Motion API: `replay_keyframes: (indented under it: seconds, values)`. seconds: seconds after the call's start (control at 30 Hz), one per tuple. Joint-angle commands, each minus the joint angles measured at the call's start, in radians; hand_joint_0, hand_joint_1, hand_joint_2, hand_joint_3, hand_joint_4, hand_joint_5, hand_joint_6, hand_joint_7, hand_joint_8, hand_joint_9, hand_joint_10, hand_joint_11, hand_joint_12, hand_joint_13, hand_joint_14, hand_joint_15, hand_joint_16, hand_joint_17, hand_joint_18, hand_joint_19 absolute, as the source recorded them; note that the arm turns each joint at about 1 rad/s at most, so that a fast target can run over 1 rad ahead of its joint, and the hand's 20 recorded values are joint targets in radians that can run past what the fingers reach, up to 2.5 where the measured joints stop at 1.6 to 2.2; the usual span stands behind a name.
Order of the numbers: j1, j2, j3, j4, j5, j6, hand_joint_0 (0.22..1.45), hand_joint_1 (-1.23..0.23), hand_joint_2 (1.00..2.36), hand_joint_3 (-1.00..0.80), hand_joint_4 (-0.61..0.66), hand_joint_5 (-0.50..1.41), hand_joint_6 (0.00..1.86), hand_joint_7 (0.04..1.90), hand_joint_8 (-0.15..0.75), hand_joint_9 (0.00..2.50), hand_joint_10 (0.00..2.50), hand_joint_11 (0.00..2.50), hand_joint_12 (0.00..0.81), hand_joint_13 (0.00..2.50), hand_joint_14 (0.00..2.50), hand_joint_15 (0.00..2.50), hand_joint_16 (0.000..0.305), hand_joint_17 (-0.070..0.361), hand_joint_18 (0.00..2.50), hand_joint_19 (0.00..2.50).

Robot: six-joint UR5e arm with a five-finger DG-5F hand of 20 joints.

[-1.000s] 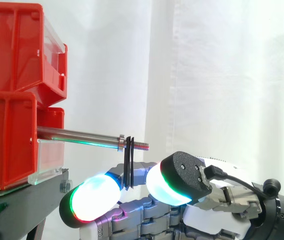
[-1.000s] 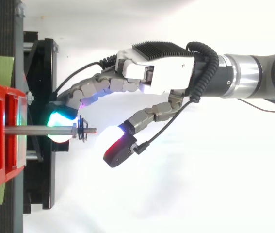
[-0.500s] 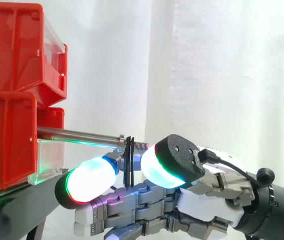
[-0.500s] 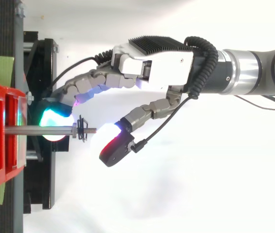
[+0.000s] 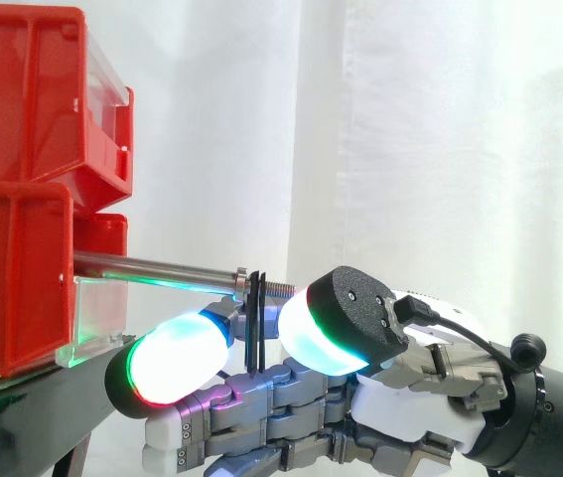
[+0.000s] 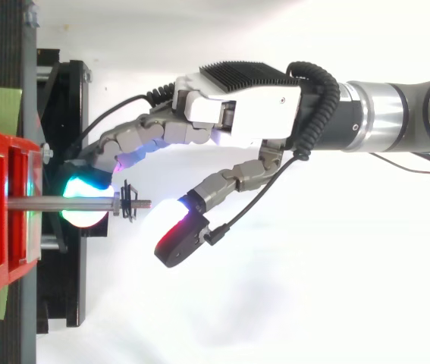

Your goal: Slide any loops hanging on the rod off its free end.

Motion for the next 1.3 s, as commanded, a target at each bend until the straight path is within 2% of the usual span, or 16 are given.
replay_keyframes:
  seconds: [0.0, 0.3, 0.47, 0.97, 1.13, 1.17, 1.27]
  values:
    - [0.003, 0.000, 0.000, 0.000, 0.000, -0.001, 0.60, -0.56, 1.00, -0.45, 0.24, -0.15, 0.50, 0.85, 0.253, 0.66, 0.00, 0.03, 0.315, 0.57, 0.00, 0.12, 0.043, 0.096, 0.63, 0.40]
    - [0.006, 0.000, 0.000, 0.000, 0.000, 0.002, 0.60, -0.56, 1.00, -0.45, 0.25, -0.14, 0.50, 0.90, 0.256, 0.67, 0.00, 0.04, 0.315, 0.58, 0.00, 0.13, 0.043, 0.096, 0.64, 0.40]
    - [0.008, 0.000, 0.006, 0.000, 0.000, 0.002, 0.60, -0.57, 1.00, -0.46, 0.26, -0.13, 0.50, 1.00, 0.255, 0.68, 0.00, 0.06, 0.315, 0.59, 0.00, 0.14, 0.043, 0.096, 0.66, 0.40]
    - [0.008, 0.000, 0.006, -0.005, 0.000, 0.001, 0.60, -0.58, 1.00, -0.46, 0.26, -0.12, 0.50, 1.07, 0.257, 0.70, 0.00, 0.08, 0.317, 0.60, 0.01, 0.14, 0.043, 0.096, 0.67, 0.40]
    - [-0.002, 0.000, 0.004, -0.008, 0.000, 0.001, 0.60, -0.58, 1.00, -0.46, 0.26, -0.12, 0.50, 1.06, 0.258, 0.70, 0.00, 0.09, 0.317, 0.60, 0.00, 0.15, 0.043, 0.096, 0.68, 0.41]
    - [-0.008, 0.000, -0.006, -0.012, 0.000, -0.001, 0.60, -0.58, 1.00, -0.46, 0.26, -0.12, 0.50, 1.06, 0.256, 0.70, 0.00, 0.08, 0.317, 0.60, 0.00, 0.14, 0.043, 0.096, 0.68, 0.41]
    - [-0.009, 0.000, -0.012, -0.009, 0.000, -0.001, 0.60, -0.58, 1.00, -0.46, 0.26, -0.12, 0.50, 1.06, 0.257, 0.70, 0.00, 0.09, 0.316, 0.60, 0.00, 0.14, 0.043, 0.096, 0.68, 0.41]
